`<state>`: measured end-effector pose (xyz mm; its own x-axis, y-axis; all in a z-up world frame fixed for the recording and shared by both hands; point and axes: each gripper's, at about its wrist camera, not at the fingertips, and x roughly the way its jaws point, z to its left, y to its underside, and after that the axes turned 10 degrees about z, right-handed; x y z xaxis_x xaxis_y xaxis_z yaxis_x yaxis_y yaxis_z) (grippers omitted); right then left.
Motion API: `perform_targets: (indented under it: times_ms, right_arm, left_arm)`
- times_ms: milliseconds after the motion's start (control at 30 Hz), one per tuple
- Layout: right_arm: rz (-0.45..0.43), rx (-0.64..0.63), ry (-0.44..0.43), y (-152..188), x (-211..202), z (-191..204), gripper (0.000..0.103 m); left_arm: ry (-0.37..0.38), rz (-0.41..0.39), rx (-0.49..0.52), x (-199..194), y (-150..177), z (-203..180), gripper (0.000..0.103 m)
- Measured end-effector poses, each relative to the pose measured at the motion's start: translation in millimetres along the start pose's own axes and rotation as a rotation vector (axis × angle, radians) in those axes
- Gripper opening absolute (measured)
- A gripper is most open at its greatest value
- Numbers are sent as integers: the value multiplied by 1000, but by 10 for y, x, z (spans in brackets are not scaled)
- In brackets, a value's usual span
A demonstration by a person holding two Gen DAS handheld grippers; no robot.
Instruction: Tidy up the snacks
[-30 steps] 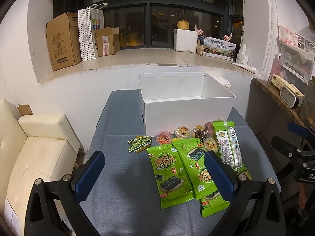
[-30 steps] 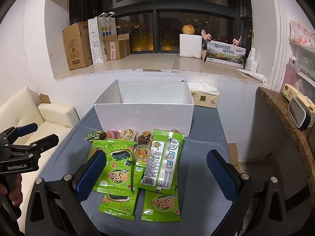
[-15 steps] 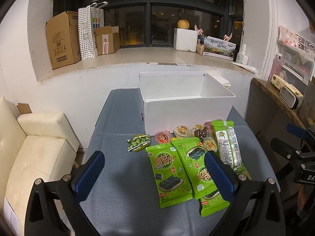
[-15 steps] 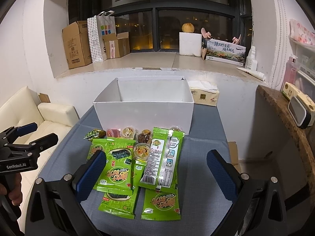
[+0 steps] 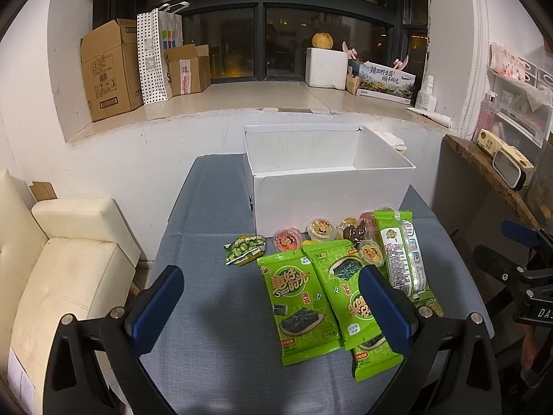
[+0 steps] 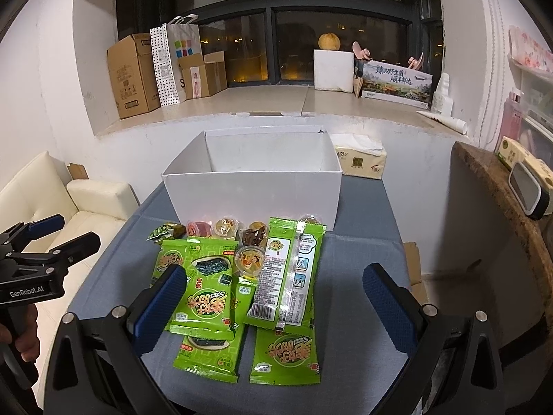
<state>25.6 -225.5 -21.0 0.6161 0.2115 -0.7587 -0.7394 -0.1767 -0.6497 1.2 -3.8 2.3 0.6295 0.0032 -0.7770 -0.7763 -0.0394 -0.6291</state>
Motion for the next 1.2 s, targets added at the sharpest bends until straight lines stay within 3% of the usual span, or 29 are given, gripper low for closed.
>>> perform_targets:
  times_ms: [433, 933, 1133, 1167, 1200]
  right_arm:
    - [16, 10, -11, -12, 115, -12, 103]
    - [263, 169, -66, -230, 1496, -354, 103]
    - [322, 165, -68, -151, 1727, -309, 103]
    - [339, 157, -62, -113, 1763, -287, 96]
    - [342, 158, -72, -92, 1768, -282, 81]
  left_arm:
    - [6, 4, -1, 31, -3, 19, 103]
    - [16, 26, -1, 162, 51, 50, 103]
    - [31, 52, 3, 261, 80, 1, 103]
    - [35, 57, 5, 287, 82, -22, 103]
    - [41, 67, 9, 331, 83, -61, 103]
